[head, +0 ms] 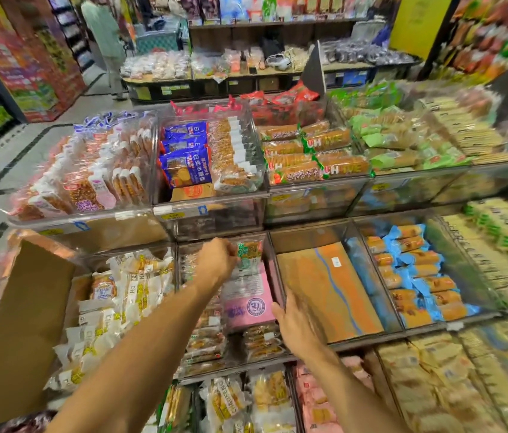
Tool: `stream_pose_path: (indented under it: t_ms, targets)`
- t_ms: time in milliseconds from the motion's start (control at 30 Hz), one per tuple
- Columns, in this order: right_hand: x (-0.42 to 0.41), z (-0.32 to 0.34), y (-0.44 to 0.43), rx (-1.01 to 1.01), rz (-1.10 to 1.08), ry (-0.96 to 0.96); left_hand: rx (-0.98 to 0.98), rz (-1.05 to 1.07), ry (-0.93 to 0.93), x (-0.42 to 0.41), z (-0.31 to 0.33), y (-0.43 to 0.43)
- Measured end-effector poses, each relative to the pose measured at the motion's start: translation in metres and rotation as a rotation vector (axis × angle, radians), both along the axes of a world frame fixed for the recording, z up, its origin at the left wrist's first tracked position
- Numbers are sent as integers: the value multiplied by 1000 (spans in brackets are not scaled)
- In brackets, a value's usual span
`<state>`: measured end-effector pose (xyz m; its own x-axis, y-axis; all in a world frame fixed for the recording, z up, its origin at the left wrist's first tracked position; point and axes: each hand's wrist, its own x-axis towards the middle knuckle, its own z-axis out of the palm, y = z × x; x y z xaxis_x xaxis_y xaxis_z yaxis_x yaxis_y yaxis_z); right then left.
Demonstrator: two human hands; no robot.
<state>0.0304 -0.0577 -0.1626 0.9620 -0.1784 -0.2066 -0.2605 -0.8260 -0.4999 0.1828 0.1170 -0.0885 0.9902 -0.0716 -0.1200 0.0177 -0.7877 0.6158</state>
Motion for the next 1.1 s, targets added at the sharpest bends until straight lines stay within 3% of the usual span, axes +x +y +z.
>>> stream_pose_path:
  t_ms: [567,1100]
  targets:
    - [2,3,1,-106,-53,16,21,86,146,21,-53,-34]
    - [1,7,4,-138,-57,13,28,102,244,10,-25,-37]
